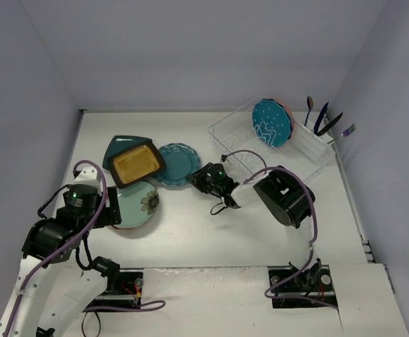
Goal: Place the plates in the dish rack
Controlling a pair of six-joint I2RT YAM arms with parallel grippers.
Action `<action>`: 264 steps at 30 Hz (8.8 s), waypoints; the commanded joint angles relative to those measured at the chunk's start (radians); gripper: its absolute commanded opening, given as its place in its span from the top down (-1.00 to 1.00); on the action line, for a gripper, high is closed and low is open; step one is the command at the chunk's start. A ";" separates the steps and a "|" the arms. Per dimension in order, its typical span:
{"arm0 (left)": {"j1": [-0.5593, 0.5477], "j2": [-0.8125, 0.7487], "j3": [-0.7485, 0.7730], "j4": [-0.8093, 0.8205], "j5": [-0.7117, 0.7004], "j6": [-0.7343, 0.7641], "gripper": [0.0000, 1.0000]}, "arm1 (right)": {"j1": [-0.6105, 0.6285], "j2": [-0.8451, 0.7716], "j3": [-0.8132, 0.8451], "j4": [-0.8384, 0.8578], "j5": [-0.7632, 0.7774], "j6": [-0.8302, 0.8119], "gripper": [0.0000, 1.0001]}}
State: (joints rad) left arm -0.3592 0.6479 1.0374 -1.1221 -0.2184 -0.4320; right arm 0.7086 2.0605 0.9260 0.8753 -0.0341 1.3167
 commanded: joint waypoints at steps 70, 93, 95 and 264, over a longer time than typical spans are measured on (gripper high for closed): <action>-0.004 0.128 0.019 0.206 0.004 0.047 -0.52 | -0.520 -0.484 0.694 -0.699 -0.174 -2.099 1.00; -0.004 0.216 0.007 0.283 0.016 0.027 -0.53 | -0.613 -0.430 0.700 -0.618 -0.293 -2.191 1.00; -0.004 0.214 0.009 0.280 0.016 0.026 -0.53 | -0.613 -0.422 0.700 -0.618 -0.296 -2.196 1.00; -0.003 0.187 -0.014 0.183 0.027 -0.021 -0.53 | -0.587 -0.470 0.675 -0.688 -0.187 -2.045 1.00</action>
State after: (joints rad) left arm -0.3592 0.8154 1.0168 -1.0080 -0.1802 -0.4538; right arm 0.1356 1.6047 1.5085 -0.0216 -0.1719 -0.6743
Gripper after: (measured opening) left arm 0.763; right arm 0.144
